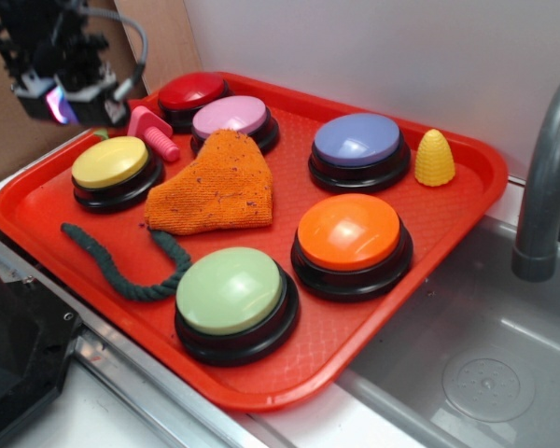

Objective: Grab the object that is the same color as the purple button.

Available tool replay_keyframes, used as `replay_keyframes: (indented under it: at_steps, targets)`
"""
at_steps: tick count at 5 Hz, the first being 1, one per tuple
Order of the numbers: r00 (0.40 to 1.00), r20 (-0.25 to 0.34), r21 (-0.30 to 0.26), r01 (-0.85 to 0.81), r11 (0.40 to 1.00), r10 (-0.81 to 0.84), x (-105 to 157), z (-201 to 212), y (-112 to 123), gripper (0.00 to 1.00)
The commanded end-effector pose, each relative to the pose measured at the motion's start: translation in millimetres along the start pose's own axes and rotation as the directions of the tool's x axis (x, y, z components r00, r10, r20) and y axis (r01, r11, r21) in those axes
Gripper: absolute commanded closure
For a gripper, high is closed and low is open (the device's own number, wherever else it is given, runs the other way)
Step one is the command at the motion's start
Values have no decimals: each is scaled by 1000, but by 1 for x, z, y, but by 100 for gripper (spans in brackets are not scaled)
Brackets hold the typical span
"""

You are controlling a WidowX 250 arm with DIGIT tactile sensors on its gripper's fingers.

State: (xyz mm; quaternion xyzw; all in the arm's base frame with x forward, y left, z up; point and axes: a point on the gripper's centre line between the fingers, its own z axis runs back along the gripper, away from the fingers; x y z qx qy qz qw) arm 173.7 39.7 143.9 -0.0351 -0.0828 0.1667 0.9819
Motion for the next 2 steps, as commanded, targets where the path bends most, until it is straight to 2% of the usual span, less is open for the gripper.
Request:
replay_keyframes:
  at_steps: [1,2]
  targets:
    - [994,31,-147,-98,984,104,26,58,-3,100]
    - [989,85,-117,-108,987,119,29,57,-7,100]
